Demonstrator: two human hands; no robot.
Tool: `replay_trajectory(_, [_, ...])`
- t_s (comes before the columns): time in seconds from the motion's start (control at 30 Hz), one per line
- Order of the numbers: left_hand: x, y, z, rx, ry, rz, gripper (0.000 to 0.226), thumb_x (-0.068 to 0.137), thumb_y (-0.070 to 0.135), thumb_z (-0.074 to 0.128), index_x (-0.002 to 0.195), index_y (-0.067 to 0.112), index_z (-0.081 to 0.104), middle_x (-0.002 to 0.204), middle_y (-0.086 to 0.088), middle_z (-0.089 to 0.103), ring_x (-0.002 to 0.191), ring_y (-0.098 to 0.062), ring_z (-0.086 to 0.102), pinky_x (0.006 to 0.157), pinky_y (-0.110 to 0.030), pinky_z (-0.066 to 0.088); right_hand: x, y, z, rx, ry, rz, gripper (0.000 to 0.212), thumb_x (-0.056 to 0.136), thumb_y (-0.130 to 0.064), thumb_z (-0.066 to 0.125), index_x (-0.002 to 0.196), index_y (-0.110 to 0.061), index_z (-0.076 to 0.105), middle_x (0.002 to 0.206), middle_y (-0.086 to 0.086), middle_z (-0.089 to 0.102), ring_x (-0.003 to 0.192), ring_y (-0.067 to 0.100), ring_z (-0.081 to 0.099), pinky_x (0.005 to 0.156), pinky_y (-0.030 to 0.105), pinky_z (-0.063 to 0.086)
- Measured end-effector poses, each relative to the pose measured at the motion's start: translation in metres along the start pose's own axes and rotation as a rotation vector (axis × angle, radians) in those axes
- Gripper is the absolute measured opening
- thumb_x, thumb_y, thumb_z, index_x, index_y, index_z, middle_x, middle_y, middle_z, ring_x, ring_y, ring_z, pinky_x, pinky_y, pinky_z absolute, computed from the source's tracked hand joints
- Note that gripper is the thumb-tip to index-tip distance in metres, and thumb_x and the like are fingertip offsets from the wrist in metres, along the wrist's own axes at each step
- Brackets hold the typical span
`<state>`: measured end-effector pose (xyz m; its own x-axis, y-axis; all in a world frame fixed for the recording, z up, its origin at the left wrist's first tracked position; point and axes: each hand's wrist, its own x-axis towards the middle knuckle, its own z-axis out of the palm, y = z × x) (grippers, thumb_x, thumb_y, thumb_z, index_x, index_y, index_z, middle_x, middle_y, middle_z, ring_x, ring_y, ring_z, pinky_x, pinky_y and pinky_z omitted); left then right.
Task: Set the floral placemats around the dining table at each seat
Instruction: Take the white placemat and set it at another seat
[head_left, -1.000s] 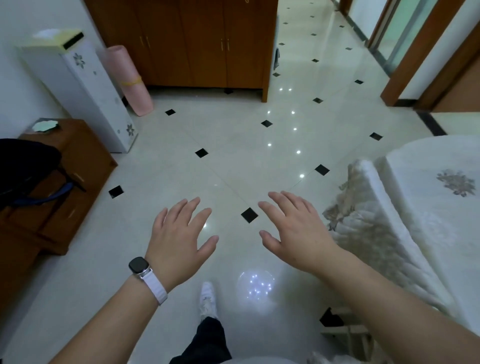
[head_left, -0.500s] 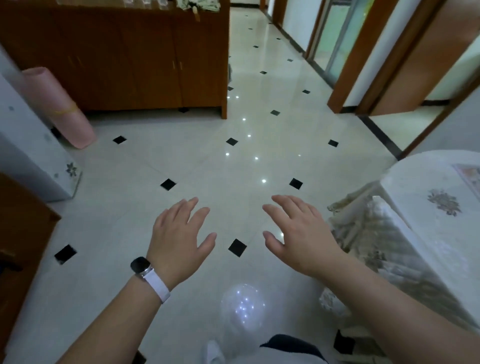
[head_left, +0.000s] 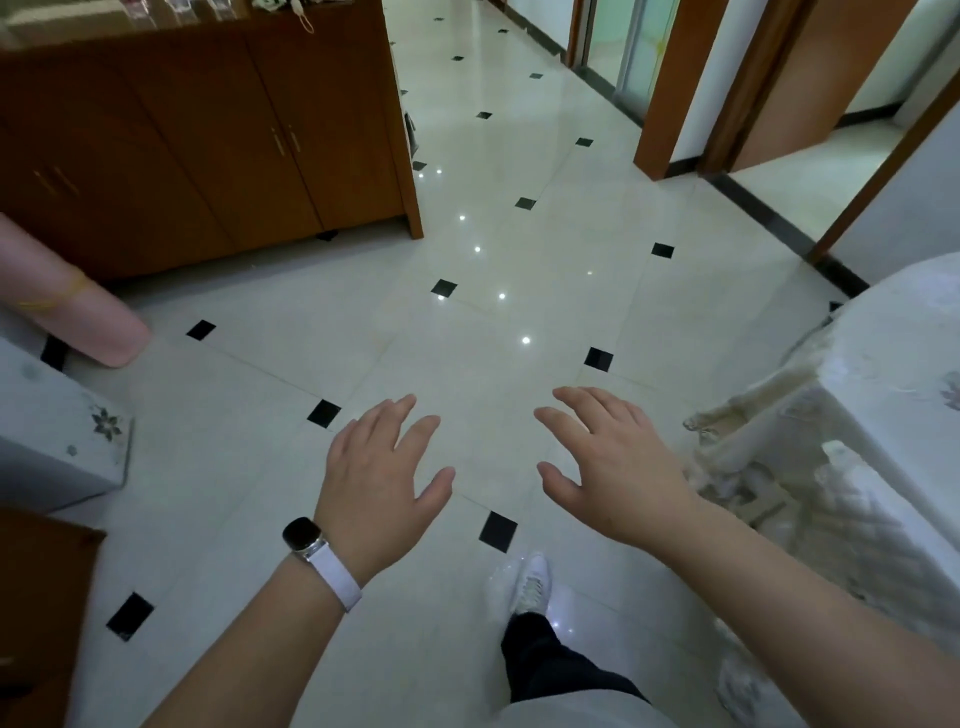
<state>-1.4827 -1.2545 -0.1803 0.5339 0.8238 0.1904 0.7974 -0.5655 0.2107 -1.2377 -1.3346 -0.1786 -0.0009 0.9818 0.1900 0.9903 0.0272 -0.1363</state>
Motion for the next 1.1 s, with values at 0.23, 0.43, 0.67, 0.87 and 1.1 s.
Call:
replay_trajectory(0.23, [0.136,0.007,0.013,0.037,-0.013,0.096,0.048,0.083,0.047,0.051,0.117,0.016,0.066,0.131,-0.009,0.06,0.12,-0.031,0.054,0.097,-0.048,0.041,0.1,0.078,0.01,0.072,-0.006,0.08,0.051,0.082,-0.047,0.046,0.121,-0.019,0.062,0.131,0.008,0.061,0.119,0.032,0.057,0.096,0.045,0.046])
replay_trajectory(0.43, [0.234,0.021,0.021,0.022,0.004,0.192,0.045,0.089,0.043,0.046,0.117,0.016,0.066,0.129,-0.01,0.061,0.119,-0.031,0.055,0.095,-0.048,0.042,0.155,0.135,0.002,0.079,0.024,0.151,0.05,0.082,-0.046,0.047,0.121,-0.019,0.062,0.131,0.008,0.061,0.119,0.031,0.057,0.096,0.045,0.047])
replay_trajectory(0.67, [0.331,0.013,0.058,0.013,-0.083,0.308,0.046,0.091,0.045,0.042,0.12,0.018,0.065,0.132,-0.008,0.06,0.122,-0.03,0.053,0.098,-0.048,0.041,0.204,0.183,0.022,0.068,0.04,0.238,0.044,0.087,-0.048,0.048,0.12,-0.021,0.062,0.129,0.004,0.062,0.118,0.029,0.057,0.099,0.043,0.044])
replay_trajectory(0.87, [0.439,-0.004,0.098,-0.051,-0.111,0.447,0.044,0.091,0.043,0.041,0.118,0.019,0.066,0.13,-0.008,0.062,0.122,-0.031,0.055,0.099,-0.052,0.043,0.278,0.22,0.035,0.021,0.041,0.302,0.043,0.091,-0.047,0.047,0.122,-0.021,0.063,0.13,0.003,0.062,0.119,0.027,0.057,0.1,0.042,0.045])
replay_trajectory(1.1, [0.582,-0.013,0.113,-0.153,-0.089,0.642,0.046,0.09,0.042,0.043,0.121,0.017,0.065,0.128,-0.005,0.063,0.12,-0.027,0.057,0.105,-0.042,0.029,0.371,0.256,0.028,-0.047,0.081,0.451,0.04,0.09,-0.044,0.049,0.118,-0.021,0.065,0.126,0.0,0.064,0.117,0.023,0.059,0.097,0.037,0.046])
